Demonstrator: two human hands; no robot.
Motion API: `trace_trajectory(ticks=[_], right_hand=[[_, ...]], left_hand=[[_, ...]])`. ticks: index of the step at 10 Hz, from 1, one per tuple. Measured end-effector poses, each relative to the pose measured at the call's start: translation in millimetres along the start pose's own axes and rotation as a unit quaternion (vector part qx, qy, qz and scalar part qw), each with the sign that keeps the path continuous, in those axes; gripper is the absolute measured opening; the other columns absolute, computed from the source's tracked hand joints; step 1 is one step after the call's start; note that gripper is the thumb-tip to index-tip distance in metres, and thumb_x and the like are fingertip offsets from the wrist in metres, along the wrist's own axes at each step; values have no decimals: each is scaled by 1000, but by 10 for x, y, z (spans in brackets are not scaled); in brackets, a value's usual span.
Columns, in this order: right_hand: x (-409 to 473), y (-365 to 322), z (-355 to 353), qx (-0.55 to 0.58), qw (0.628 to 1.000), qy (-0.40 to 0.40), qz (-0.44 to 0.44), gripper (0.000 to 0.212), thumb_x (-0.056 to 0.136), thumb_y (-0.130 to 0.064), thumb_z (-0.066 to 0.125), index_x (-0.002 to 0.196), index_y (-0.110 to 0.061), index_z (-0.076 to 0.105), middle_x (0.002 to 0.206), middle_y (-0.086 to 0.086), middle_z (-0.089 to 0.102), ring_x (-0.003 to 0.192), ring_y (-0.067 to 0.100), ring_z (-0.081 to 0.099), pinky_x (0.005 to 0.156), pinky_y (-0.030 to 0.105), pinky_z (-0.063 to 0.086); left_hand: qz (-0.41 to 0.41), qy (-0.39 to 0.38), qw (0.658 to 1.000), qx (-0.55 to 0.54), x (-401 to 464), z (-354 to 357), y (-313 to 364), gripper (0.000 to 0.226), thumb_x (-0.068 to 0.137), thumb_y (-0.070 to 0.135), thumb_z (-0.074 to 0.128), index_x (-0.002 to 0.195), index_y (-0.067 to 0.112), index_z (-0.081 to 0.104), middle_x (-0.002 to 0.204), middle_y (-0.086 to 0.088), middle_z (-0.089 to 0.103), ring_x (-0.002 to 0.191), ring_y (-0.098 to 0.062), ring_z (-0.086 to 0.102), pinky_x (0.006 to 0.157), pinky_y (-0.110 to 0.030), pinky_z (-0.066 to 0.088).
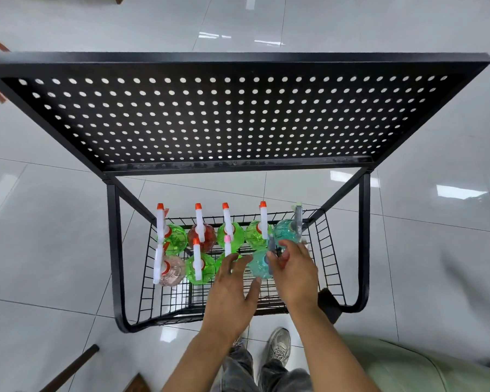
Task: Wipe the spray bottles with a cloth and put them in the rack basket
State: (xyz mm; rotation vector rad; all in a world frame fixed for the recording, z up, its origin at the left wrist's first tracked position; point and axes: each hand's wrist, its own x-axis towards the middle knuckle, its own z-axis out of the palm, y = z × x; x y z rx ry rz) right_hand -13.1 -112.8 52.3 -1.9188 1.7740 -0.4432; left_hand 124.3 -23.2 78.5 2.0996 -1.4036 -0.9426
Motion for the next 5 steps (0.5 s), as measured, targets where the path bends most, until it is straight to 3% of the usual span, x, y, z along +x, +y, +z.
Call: trace_trajectory(ticks=[1, 2, 4, 5], right_hand=[[-17, 0, 118, -41, 999, -31, 6, 34, 95, -38, 72, 125, -22, 67, 114, 3, 66, 105, 29, 66, 96, 48, 52], [-23, -3, 114, -50, 998, -34, 13, 30, 95, -33, 74, 121, -20, 68, 109, 4, 66, 104, 30, 66, 95, 49, 53], [-17, -11, 63, -36, 999, -36, 21, 34, 96, -43, 70, 124, -23, 66, 108, 1, 69, 102, 26, 67, 92, 47, 55], [34, -34, 30, 2, 1000, -25, 2, 38, 96, -48, 68, 129, -28, 63, 122, -3, 64, 102, 22, 69, 90, 46, 58]], left_hand=[[2, 12, 1000, 0, -22, -40, -66, 48, 105, 38, 61, 151, 26, 53, 158, -4, 44, 143, -26, 51, 109, -42, 52], [4, 24, 1000, -7, -20, -62, -117, 49, 105, 39, 62, 151, 27, 53, 157, -3, 45, 143, -25, 51, 107, -43, 54], [9, 24, 1000, -2, 8, -114, -135, 52, 105, 42, 59, 154, 29, 49, 161, -2, 42, 147, -24, 47, 112, -41, 51], [26, 19, 999, 1, 73, -183, -147, 58, 102, 55, 50, 155, 31, 48, 161, 0, 43, 147, -22, 47, 110, -44, 52]])
